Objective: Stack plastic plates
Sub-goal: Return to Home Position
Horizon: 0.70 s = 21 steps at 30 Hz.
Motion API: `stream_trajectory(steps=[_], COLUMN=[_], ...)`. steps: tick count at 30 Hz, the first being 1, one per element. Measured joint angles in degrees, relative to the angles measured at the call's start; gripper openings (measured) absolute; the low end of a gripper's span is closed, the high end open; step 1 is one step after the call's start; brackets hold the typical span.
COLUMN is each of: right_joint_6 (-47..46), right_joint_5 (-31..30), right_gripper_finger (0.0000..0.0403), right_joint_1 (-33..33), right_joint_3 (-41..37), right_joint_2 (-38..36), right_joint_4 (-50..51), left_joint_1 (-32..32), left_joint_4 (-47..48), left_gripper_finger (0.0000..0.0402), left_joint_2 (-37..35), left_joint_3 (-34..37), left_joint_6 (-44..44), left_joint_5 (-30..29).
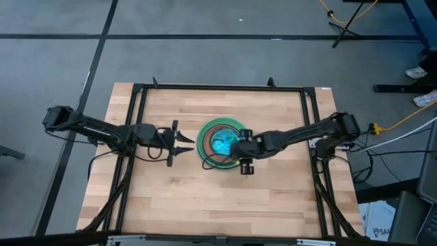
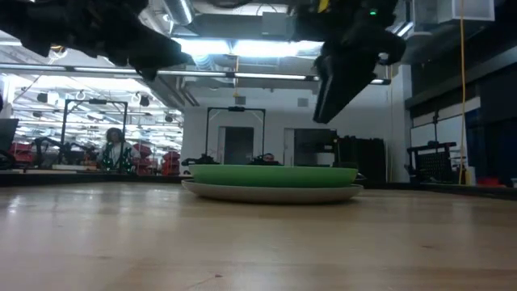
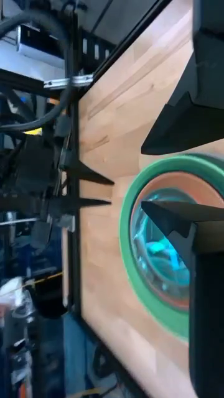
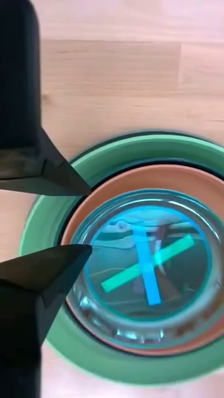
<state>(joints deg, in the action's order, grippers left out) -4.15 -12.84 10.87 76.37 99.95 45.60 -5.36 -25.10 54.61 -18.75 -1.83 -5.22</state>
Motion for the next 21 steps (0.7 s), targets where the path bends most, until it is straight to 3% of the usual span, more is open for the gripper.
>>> stream_trajectory(steps=[9,16,21], right_joint_6=[-0.15,-3.22,-4.96], right_joint_5=[-0.7,-3.09,-4.33], right_gripper_finger=[0.0122,0.0121,0.0102], right_joint_1=[-1.31,-2.38,-2.38], right_joint_3=[-22.94,-41.38,-50.69], right_joint_2=[-22.03,-40.84,-52.88], right_joint_4=[-19.23,-38.57,-46.03], left_joint_1=[7.01,7.93,7.93], left_joint_4=[14.03,12.42,10.72], left_gripper_finger=[0.0087,0.0031,0.0003], left_joint_2=[-16.37,-22.74,-27.88], left_joint_3=[0.11,6.01,11.38], left_joint_6=[0.9,-1.08,-3.67], left_joint_5=[1.58,1.73,0.61])
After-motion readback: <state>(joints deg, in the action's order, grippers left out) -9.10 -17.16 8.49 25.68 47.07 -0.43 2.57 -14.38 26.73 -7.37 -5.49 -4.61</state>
